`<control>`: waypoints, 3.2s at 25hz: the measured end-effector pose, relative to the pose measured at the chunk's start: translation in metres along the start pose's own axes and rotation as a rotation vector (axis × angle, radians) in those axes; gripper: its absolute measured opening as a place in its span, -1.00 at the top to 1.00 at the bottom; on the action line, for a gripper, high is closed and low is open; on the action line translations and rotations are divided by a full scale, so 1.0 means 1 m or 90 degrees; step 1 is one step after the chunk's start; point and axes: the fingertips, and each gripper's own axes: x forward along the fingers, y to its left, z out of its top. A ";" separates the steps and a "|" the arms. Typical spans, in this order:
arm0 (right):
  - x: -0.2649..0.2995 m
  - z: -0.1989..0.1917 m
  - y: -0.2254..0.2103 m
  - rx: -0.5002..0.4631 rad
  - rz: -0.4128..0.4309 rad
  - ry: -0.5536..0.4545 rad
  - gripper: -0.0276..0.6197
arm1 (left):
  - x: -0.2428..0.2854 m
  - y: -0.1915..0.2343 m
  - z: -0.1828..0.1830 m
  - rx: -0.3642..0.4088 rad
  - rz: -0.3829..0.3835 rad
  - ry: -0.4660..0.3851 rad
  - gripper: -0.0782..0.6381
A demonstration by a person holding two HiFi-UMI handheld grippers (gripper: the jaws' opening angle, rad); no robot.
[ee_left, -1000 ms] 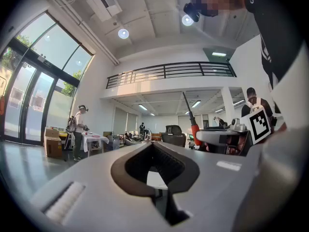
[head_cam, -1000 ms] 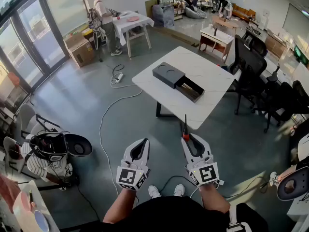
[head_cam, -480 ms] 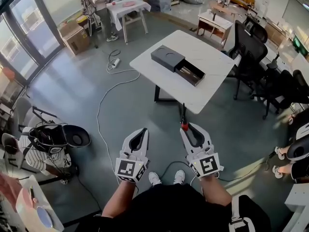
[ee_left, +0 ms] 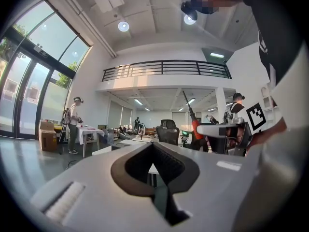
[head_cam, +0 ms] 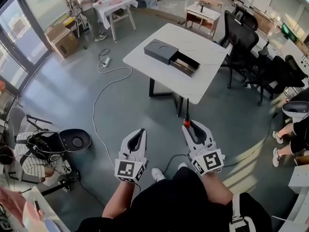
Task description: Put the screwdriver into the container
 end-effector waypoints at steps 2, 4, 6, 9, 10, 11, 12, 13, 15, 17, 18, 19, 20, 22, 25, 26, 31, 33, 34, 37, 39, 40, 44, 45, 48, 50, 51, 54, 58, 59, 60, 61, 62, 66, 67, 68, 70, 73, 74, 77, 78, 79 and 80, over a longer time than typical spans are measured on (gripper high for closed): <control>-0.003 -0.002 0.000 0.000 -0.014 0.001 0.60 | -0.002 0.005 -0.003 0.001 -0.007 0.003 0.76; -0.003 -0.003 -0.002 -0.003 -0.027 0.003 0.60 | 0.001 0.010 -0.003 -0.001 -0.013 0.003 0.76; -0.001 -0.005 -0.005 0.004 -0.040 0.009 0.60 | 0.006 0.012 -0.005 -0.007 -0.018 0.005 0.76; 0.005 -0.011 -0.015 0.014 -0.050 0.015 0.60 | 0.019 0.015 -0.008 -0.010 -0.024 0.009 0.76; 0.008 -0.010 -0.018 0.008 -0.048 0.018 0.60 | 0.025 0.015 -0.007 -0.009 -0.026 0.009 0.76; 0.012 -0.010 -0.023 0.004 -0.046 0.020 0.60 | 0.031 0.016 -0.006 -0.007 -0.026 0.008 0.76; 0.016 -0.010 -0.027 0.004 -0.046 0.020 0.60 | 0.038 0.018 -0.004 -0.006 -0.024 0.007 0.76; 0.021 -0.011 -0.033 0.005 -0.046 0.018 0.60 | 0.045 0.021 -0.003 -0.005 -0.021 0.008 0.76; 0.031 -0.014 -0.044 0.009 -0.047 0.017 0.60 | 0.059 0.027 -0.002 -0.005 -0.014 0.010 0.76; 0.041 -0.015 -0.056 0.009 -0.043 0.016 0.60 | 0.074 0.032 -0.001 0.000 -0.011 0.012 0.76; 0.046 -0.015 -0.062 0.009 -0.038 0.014 0.60 | 0.082 0.033 0.001 0.002 -0.010 0.012 0.76; 0.051 -0.014 -0.067 0.011 -0.031 0.011 0.60 | 0.091 0.033 0.003 0.004 -0.011 0.011 0.76; 0.056 -0.013 -0.073 0.013 -0.023 0.006 0.60 | 0.100 0.033 0.005 0.005 -0.011 0.008 0.76; 0.063 -0.011 -0.081 0.012 -0.010 0.000 0.60 | 0.115 0.031 0.010 0.005 -0.010 0.002 0.76; 0.076 -0.011 -0.094 0.007 -0.002 -0.003 0.60 | 0.133 0.032 0.017 0.004 -0.005 -0.003 0.76; 0.079 -0.012 -0.098 0.006 -0.002 -0.004 0.60 | 0.138 0.033 0.018 0.004 -0.003 -0.002 0.76; 0.092 -0.013 -0.120 -0.002 0.005 -0.005 0.60 | 0.161 0.036 0.017 0.006 0.012 0.003 0.76; 0.096 -0.013 -0.128 -0.004 0.004 -0.002 0.60 | 0.168 0.036 0.018 0.007 0.017 0.006 0.76; 0.098 -0.013 -0.132 -0.002 0.004 0.001 0.60 | 0.172 0.035 0.019 0.008 0.019 0.008 0.76; 0.104 -0.017 -0.139 0.006 0.010 0.004 0.60 | 0.181 0.033 0.020 0.013 0.024 0.011 0.76; 0.107 -0.019 -0.141 0.010 0.015 0.001 0.60 | 0.184 0.031 0.019 0.014 0.025 0.015 0.76; 0.109 -0.020 -0.142 0.012 0.015 -0.001 0.60 | 0.185 0.030 0.020 0.016 0.024 0.016 0.76; 0.119 -0.019 -0.147 0.009 0.009 -0.007 0.60 | 0.193 0.035 0.023 0.022 0.018 0.019 0.76; 0.122 -0.019 -0.149 0.007 0.007 -0.007 0.60 | 0.196 0.037 0.023 0.021 0.017 0.019 0.76; 0.134 -0.020 -0.153 -0.005 0.006 -0.005 0.60 | 0.206 0.046 0.021 0.021 0.009 0.019 0.76; 0.144 -0.019 -0.155 -0.012 0.000 -0.003 0.60 | 0.212 0.055 0.022 0.020 0.000 0.017 0.76; 0.150 -0.019 -0.156 -0.016 -0.004 -0.002 0.60 | 0.215 0.060 0.021 0.020 -0.006 0.017 0.76; 0.170 -0.016 -0.156 -0.042 -0.017 0.003 0.60 | 0.226 0.074 0.021 0.027 -0.028 0.017 0.76; 0.199 -0.010 -0.155 -0.053 -0.033 -0.003 0.60 | 0.241 0.095 0.022 0.032 -0.065 0.016 0.76; 0.206 -0.008 -0.155 -0.053 -0.042 -0.006 0.60 | 0.244 0.102 0.023 0.034 -0.074 0.015 0.76; 0.213 -0.006 -0.155 -0.052 -0.051 -0.009 0.60 | 0.248 0.109 0.025 0.037 -0.081 0.013 0.76; 0.219 -0.005 -0.155 -0.051 -0.061 -0.011 0.60 | 0.251 0.117 0.026 0.040 -0.087 0.011 0.76; 0.225 -0.004 -0.155 -0.050 -0.070 -0.013 0.60 | 0.255 0.125 0.029 0.044 -0.093 0.009 0.76; 0.244 -0.003 -0.152 -0.053 -0.106 -0.007 0.60 | 0.268 0.152 0.036 0.048 -0.118 -0.001 0.76; 0.246 -0.004 -0.151 -0.053 -0.113 -0.003 0.60 | 0.269 0.157 0.036 0.046 -0.124 -0.002 0.76; 0.249 -0.006 -0.149 -0.054 -0.121 0.001 0.60 | 0.271 0.162 0.035 0.044 -0.131 -0.002 0.76; 0.251 -0.011 -0.149 -0.058 -0.136 0.010 0.60 | 0.275 0.169 0.032 0.040 -0.144 -0.004 0.76; 0.252 -0.012 -0.148 -0.067 -0.157 0.020 0.60 | 0.281 0.172 0.033 0.041 -0.164 -0.012 0.76; 0.252 -0.012 -0.148 -0.071 -0.162 0.024 0.60 | 0.282 0.172 0.034 0.045 -0.172 -0.015 0.76; 0.254 -0.013 -0.151 -0.083 -0.177 0.034 0.60 | 0.288 0.171 0.036 0.050 -0.190 -0.020 0.76; 0.254 -0.012 -0.153 -0.084 -0.184 0.034 0.60 | 0.291 0.172 0.036 0.047 -0.193 -0.020 0.76; 0.255 -0.011 -0.156 -0.084 -0.191 0.034 0.60 | 0.295 0.172 0.036 0.046 -0.197 -0.020 0.76; 0.256 -0.011 -0.160 -0.084 -0.197 0.033 0.60 | 0.300 0.171 0.036 0.045 -0.202 -0.021 0.76</control>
